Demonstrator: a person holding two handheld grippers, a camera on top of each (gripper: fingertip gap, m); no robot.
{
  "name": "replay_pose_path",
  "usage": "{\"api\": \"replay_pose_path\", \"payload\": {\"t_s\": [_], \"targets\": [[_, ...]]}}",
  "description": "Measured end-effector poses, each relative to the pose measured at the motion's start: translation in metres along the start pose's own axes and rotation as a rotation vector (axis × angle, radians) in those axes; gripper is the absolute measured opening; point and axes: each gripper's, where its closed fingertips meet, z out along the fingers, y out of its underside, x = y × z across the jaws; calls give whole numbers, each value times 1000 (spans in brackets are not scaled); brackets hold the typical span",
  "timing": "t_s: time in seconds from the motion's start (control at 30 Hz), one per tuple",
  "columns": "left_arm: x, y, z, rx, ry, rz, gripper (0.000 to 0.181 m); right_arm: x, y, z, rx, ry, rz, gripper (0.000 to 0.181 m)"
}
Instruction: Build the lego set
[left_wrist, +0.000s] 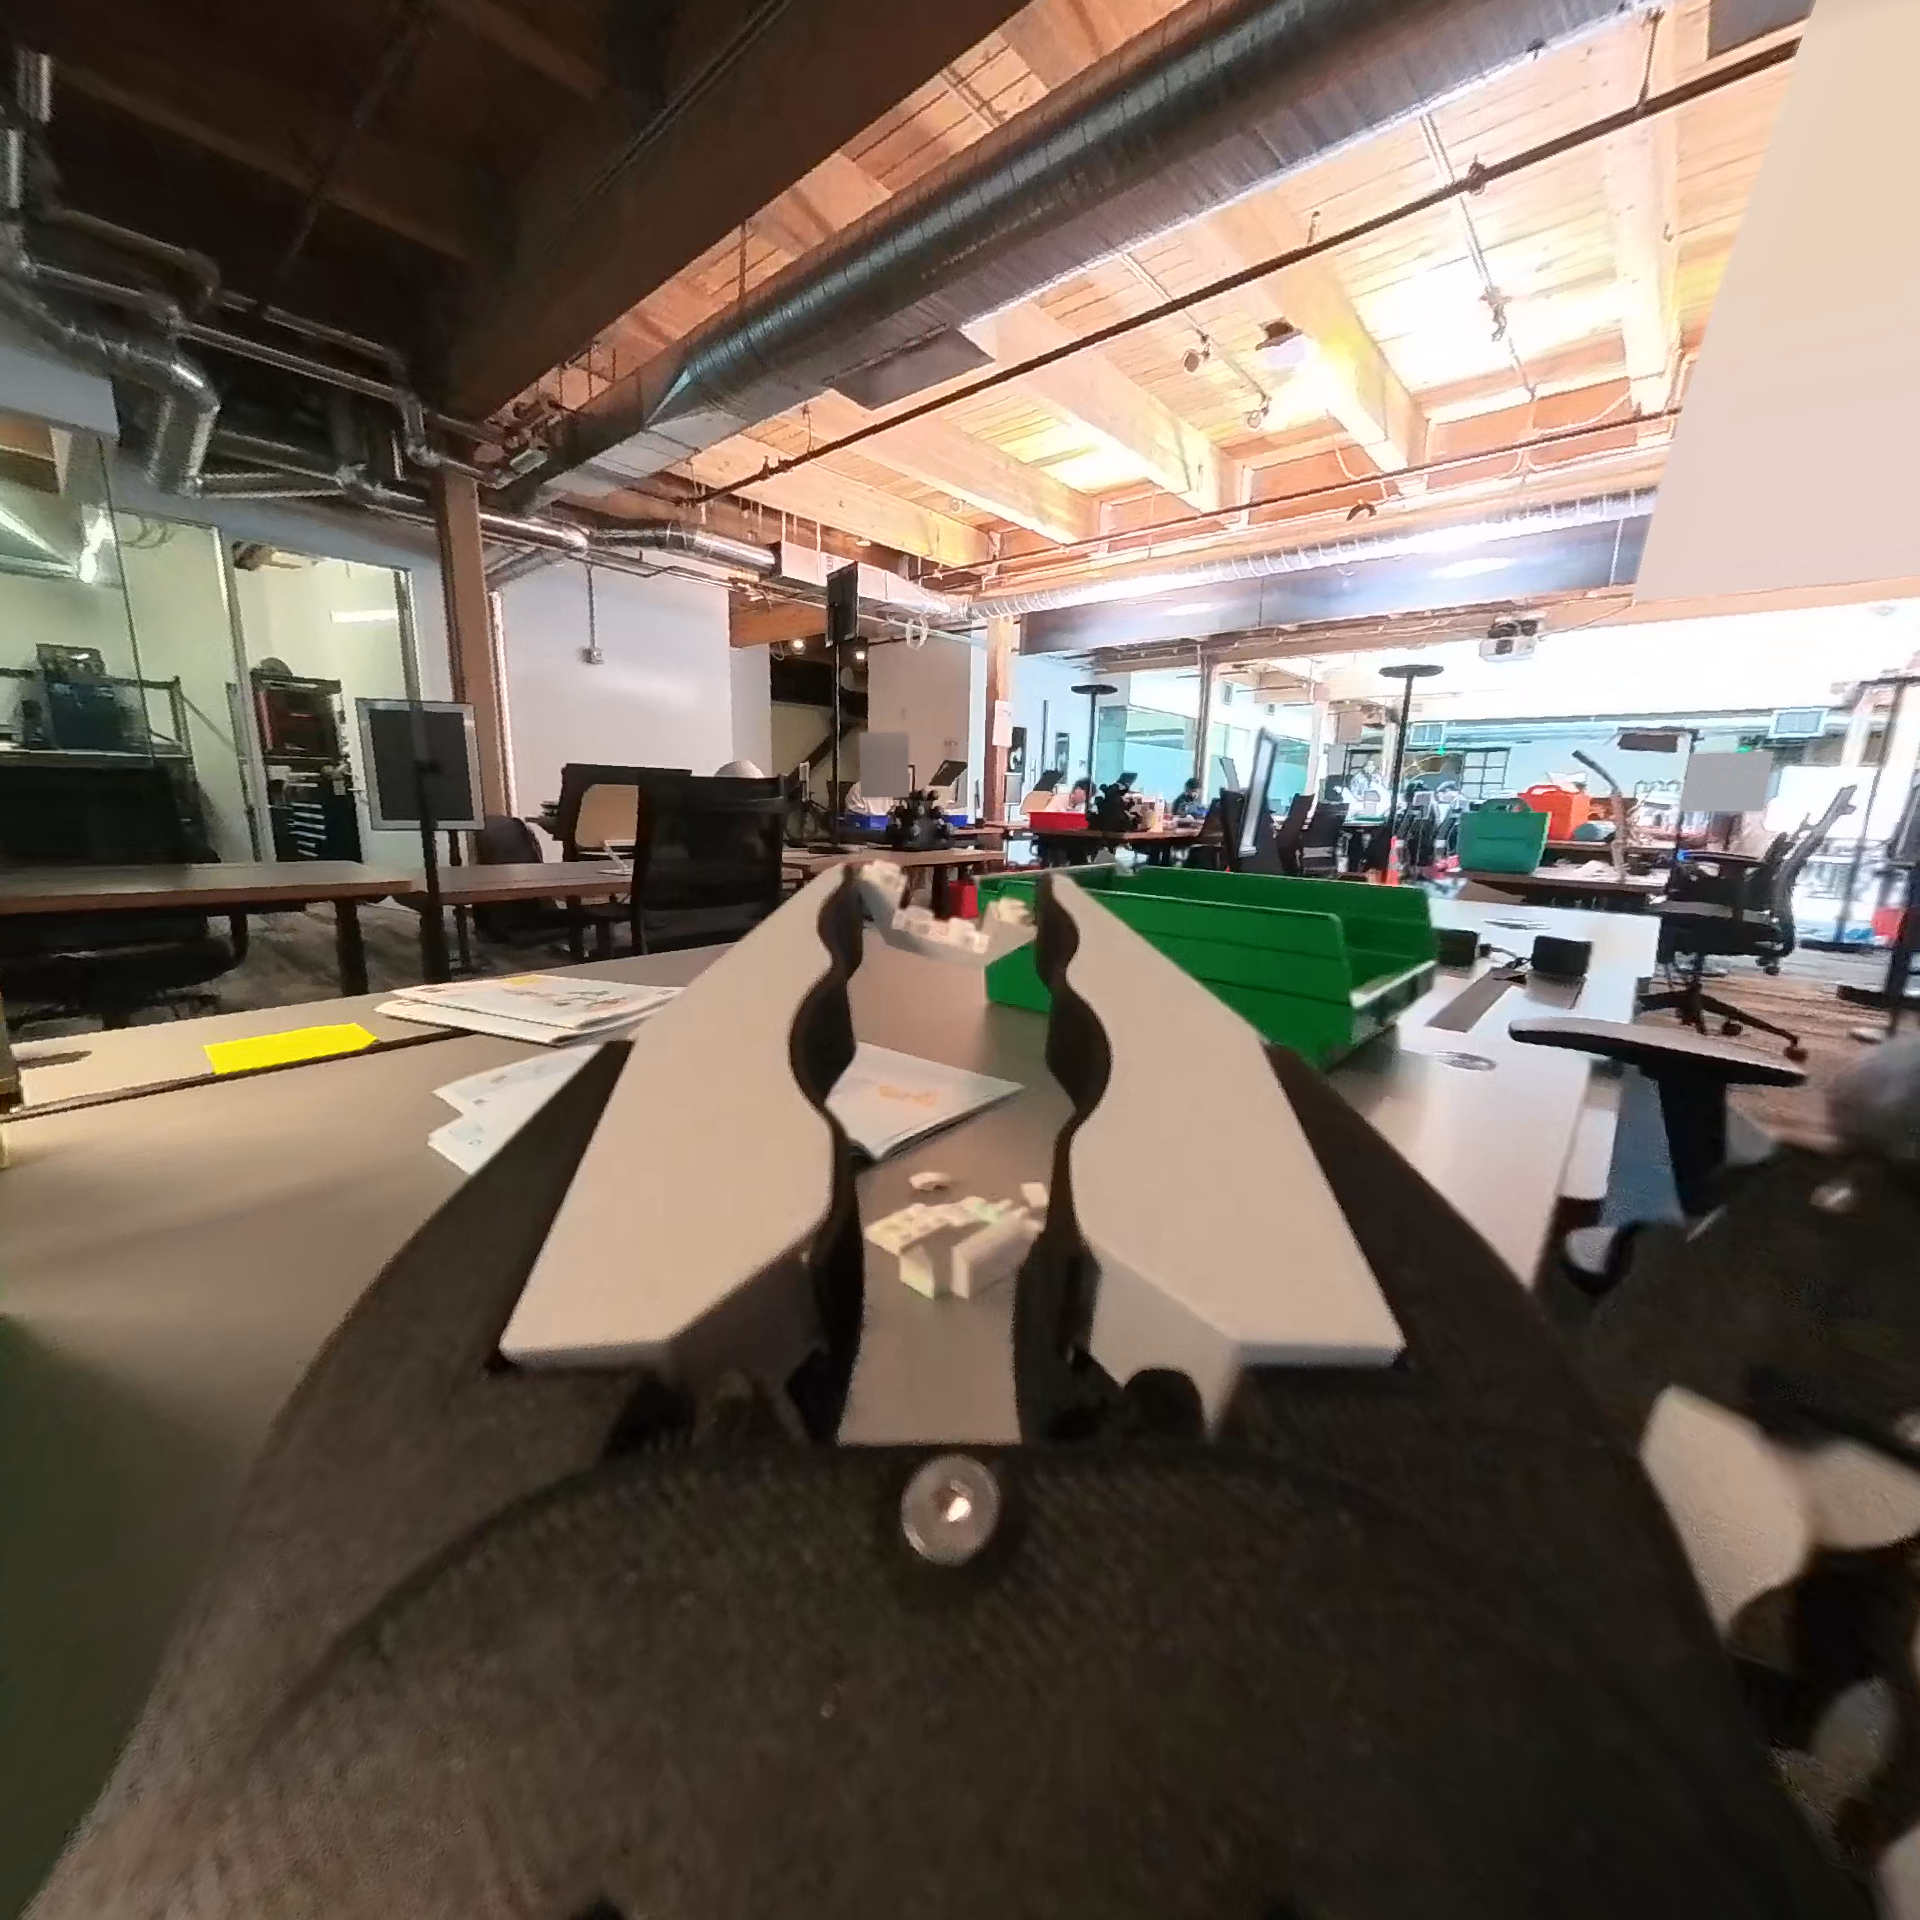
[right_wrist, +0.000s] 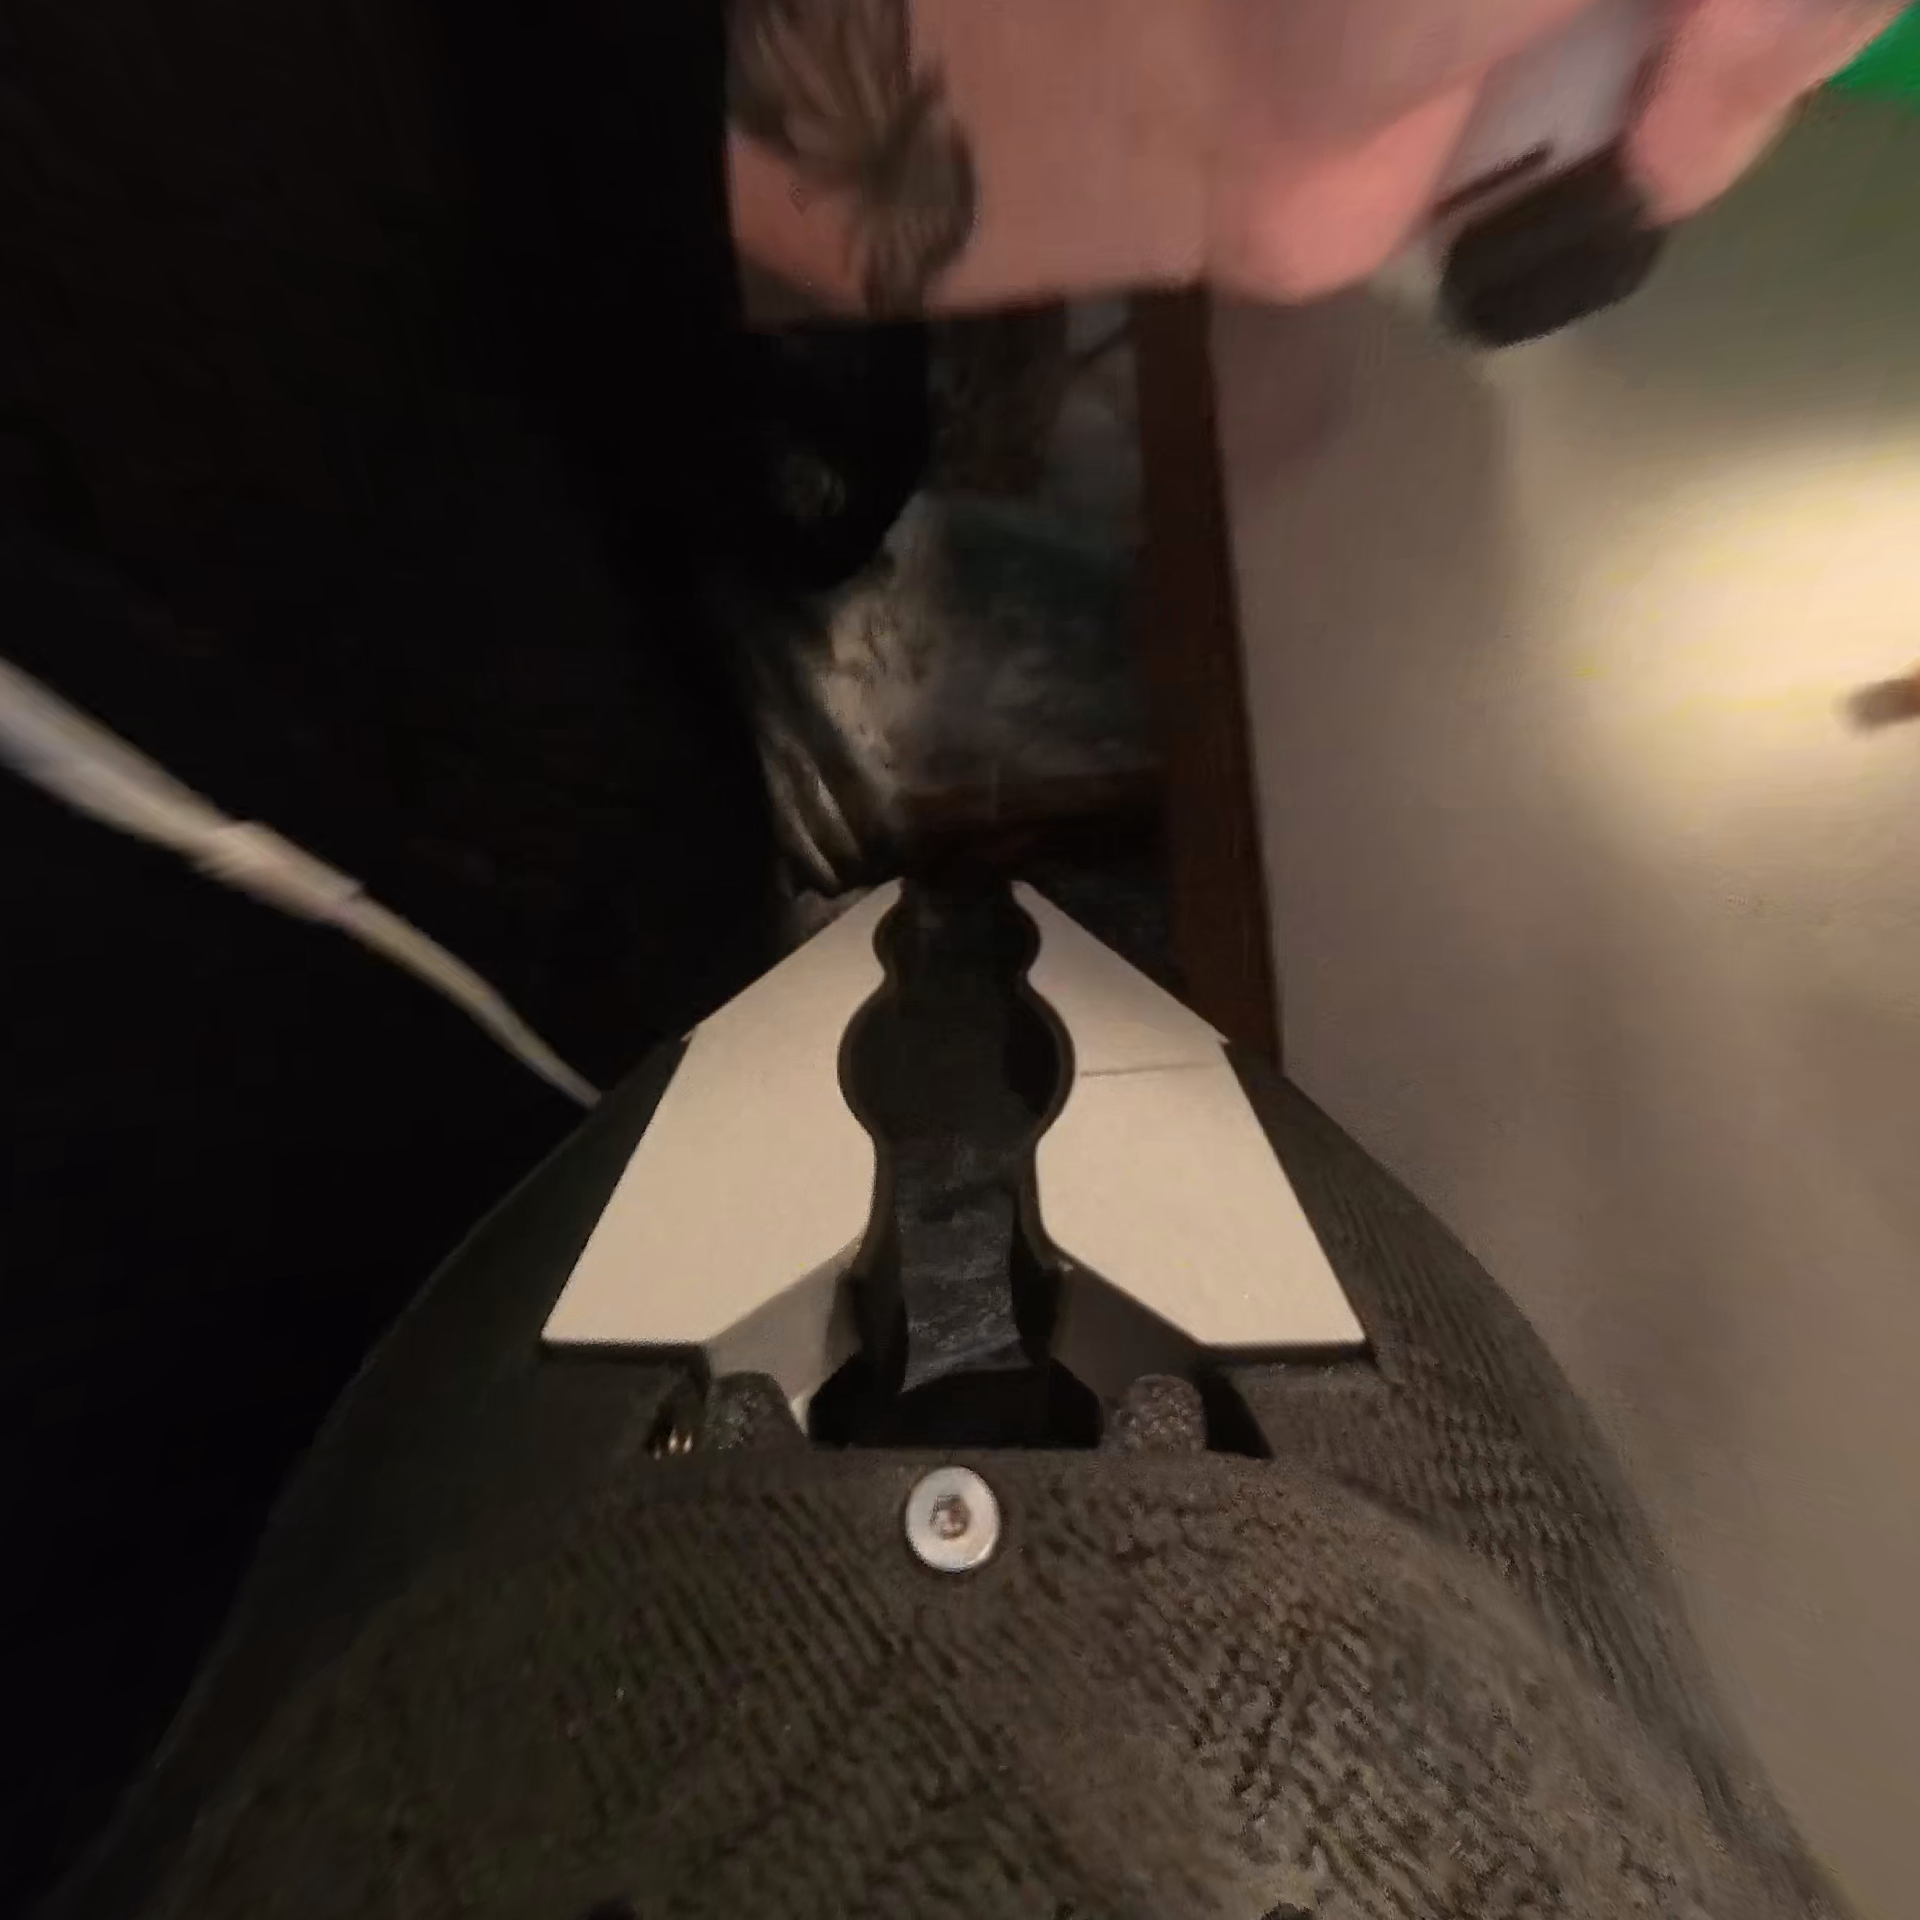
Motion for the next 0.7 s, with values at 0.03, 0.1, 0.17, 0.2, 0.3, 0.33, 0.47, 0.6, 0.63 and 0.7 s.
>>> {"api": "replay_pose_path", "payload": {"t_s": [0.03, 0.1, 0.17, 0.2, 0.3, 0.33, 0.47, 0.6, 0.63, 0.7], "targets": [[6, -4, -6, 6, 5, -5, 32, -1, 5, 13, -50, 5, -23, 15], [14, -11, -20, 10, 0, 15, 32, -3, 13, 37, -131, 16, -63, 19], [19, -22, -35, 17, -18, 52, 32, -5, 17, 59, -175, 30, -103, 21], [21, -29, -42, 21, -24, 69, 32, -6, 21, 70, -208, 30, -122, 23], [25, -49, -60, 25, -46, 130, 32, 2, 31, 95, -267, 83, -169, 27], [26, -55, -65, 26, -54, 151, 31, 2, 31, 102, -264, 79, -163, 27], [29, -75, -82, 30, -56, 204, 31, -2, 49, 123, -329, -13, -29, 35], [23, -87, -97, 38, -75, 226, 31, 2, 57, 131, -390, 6, -68, 37], [21, -90, -101, 42, -80, 222, 31, 3, 59, 132, -406, 1, -66, 37], [15, -94, -107, 51, -89, 204, 32, 5, 63, 133, -441, -15, -45, 37]]}}
